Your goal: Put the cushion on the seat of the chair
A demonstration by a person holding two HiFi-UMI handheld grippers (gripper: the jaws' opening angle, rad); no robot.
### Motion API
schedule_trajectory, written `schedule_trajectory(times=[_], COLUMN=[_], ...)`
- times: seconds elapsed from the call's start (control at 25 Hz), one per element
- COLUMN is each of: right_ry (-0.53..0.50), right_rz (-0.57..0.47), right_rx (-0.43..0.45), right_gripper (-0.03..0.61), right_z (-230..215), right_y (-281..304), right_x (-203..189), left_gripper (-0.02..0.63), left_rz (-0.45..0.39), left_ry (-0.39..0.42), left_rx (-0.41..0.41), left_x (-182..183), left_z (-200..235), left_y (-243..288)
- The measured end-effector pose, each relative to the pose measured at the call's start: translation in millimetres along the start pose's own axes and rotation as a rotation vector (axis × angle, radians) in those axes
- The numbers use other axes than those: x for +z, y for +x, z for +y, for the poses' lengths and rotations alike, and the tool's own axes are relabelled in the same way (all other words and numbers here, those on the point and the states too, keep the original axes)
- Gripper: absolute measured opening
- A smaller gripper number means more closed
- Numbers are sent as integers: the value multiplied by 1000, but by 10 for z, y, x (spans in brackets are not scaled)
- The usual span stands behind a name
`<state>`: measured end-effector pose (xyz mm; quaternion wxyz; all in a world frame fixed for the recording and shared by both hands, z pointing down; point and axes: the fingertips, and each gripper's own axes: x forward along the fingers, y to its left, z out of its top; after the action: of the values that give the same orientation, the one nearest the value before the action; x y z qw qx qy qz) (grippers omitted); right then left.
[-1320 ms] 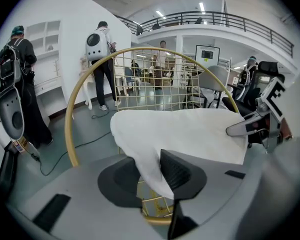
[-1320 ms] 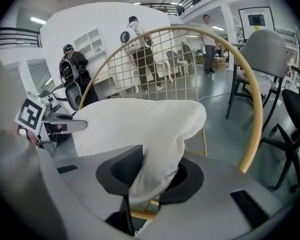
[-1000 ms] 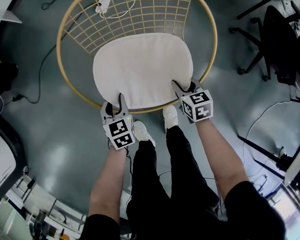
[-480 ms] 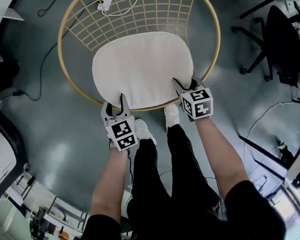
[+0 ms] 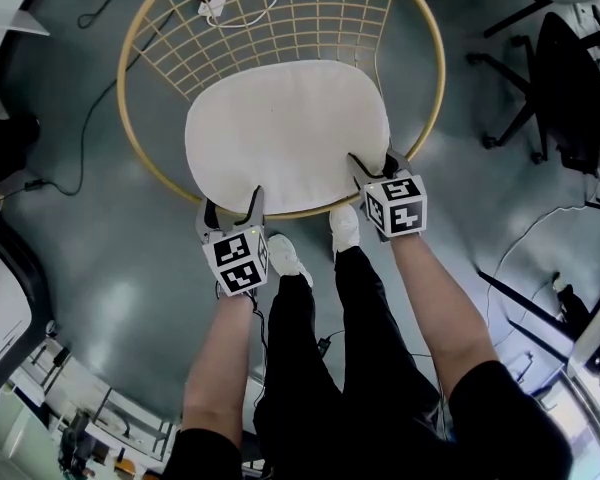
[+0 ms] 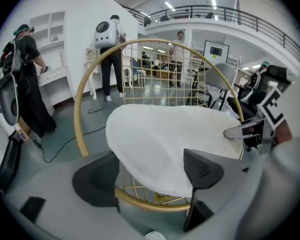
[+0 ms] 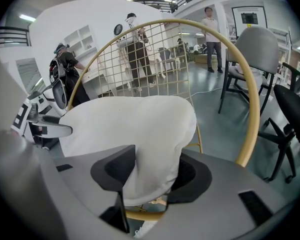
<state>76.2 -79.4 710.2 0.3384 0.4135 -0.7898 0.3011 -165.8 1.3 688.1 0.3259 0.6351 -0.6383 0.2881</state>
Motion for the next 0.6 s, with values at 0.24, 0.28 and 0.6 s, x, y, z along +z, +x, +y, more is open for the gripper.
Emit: schedule_trajectory(times=[0.24,0.28,0.6], right_ry=[-6,-13,-101], right_rz=[3,6,74], right_rx=[-8,-16,-96], right_gripper=[222,236,454], right_z=[5,-1,-30], right_y=[11,6,13], right_x=[-8,-1,-20], left_gripper=[416,416,416], left_rz=[16,10,-50], left_ry=[40,43,89], left_rx=[44,51,60], left_x=[-106,-96,145], left_z=[85,96,55], left_y=[-16,-34,-226])
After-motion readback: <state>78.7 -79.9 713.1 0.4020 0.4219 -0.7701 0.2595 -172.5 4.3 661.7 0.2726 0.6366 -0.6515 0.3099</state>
